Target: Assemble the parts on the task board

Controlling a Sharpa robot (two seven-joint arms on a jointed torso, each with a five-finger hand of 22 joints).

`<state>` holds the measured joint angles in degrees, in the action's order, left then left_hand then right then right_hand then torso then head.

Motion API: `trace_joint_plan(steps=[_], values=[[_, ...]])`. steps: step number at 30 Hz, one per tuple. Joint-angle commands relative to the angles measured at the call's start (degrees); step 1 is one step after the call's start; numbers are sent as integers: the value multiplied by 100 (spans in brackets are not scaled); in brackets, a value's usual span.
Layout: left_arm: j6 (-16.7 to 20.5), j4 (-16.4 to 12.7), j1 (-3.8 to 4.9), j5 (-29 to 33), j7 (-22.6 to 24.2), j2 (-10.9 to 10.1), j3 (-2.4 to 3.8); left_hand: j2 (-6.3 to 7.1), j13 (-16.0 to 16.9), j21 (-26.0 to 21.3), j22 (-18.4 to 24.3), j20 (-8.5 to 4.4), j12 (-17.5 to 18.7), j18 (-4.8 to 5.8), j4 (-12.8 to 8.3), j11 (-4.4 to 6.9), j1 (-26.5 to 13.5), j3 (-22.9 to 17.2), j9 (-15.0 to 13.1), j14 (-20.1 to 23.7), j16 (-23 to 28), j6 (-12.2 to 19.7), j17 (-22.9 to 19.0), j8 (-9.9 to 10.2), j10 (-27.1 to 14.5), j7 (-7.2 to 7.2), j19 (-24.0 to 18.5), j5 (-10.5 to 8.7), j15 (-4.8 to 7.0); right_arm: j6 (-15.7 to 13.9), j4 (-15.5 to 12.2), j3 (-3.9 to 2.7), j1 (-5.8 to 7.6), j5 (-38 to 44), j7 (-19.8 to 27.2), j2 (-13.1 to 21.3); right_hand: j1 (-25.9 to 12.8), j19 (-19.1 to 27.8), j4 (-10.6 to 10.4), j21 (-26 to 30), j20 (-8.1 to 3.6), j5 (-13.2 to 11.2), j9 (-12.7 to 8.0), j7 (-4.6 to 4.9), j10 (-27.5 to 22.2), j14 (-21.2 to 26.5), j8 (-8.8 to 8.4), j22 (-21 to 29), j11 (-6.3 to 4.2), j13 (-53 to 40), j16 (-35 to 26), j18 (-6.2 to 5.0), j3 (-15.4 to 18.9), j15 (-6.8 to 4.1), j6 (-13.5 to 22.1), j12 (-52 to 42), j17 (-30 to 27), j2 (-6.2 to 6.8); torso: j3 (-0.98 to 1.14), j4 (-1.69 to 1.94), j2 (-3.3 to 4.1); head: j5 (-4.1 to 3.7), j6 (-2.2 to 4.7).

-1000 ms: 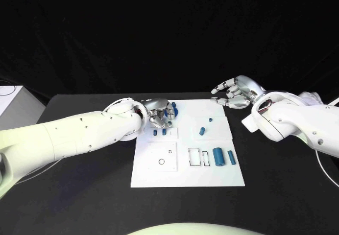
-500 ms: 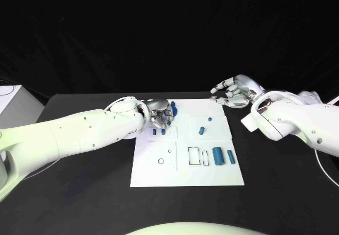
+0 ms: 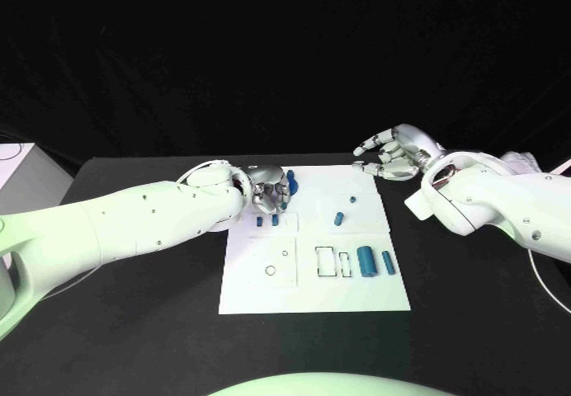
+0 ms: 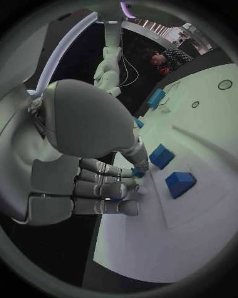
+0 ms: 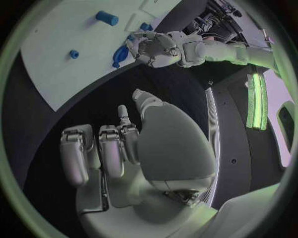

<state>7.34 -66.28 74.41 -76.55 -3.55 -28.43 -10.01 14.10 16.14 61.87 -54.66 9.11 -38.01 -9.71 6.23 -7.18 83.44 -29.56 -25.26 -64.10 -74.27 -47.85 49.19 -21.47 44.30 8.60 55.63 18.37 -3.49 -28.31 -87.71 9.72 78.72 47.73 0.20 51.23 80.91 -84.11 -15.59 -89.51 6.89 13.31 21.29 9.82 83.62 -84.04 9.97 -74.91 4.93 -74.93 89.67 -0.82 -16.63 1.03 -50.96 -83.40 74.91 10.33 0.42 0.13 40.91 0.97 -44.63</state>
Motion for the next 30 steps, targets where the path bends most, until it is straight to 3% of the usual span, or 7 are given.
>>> trace_joint_plan(steps=[1,13,23,30], values=[[-233,17,4,-33,-48,38,1,-77,-23,100,-111,-2,-45,57,0,6,5,-44,18,-110,-81,-71,88,44,81,-2,109,-28,18,20,-12,-1,-3,55,55,-6,-41,-559,7,13,-39,30,7,4,-31,-567,34,-1468,6,-898,-21,65,-39,-39,48,23,1404,22,-2,0,4,-5,-7],[-174,51,2,48,51,93,0,-143,-179,407,-450,-67,32,128,-73,103,-41,-119,76,-394,-319,-290,276,131,391,-19,413,-59,104,29,-27,-2,-2,59,48,-7,-48,-561,4,9,-39,34,8,3,-28,-568,39,-1471,6,-900,-21,66,-45,-39,44,21,1405,18,-1,9,-3,-16,-23],[-209,55,2,88,34,97,0,-154,-310,548,-620,-82,199,168,-119,117,-71,-156,97,-512,-409,-372,341,204,518,-2,571,-76,120,29,-30,-2,-2,65,44,-2,-48,-561,4,9,-39,34,8,3,-28,-568,39,-1471,6,-900,-21,66,-45,-39,44,21,1405,18,1,6,-3,-24,-29],[-182,56,1,78,3,91,0,-339,-408,923,-1039,-200,306,259,-357,274,57,-304,56,-1110,-735,-711,1009,223,1109,-39,997,-129,265,28,-33,-2,-2,69,41,2,-48,-561,4,9,-39,34,8,3,-28,-568,39,-1471,6,-900,-21,66,-45,-39,44,21,1405,18,1,11,-6,-27,-21]])
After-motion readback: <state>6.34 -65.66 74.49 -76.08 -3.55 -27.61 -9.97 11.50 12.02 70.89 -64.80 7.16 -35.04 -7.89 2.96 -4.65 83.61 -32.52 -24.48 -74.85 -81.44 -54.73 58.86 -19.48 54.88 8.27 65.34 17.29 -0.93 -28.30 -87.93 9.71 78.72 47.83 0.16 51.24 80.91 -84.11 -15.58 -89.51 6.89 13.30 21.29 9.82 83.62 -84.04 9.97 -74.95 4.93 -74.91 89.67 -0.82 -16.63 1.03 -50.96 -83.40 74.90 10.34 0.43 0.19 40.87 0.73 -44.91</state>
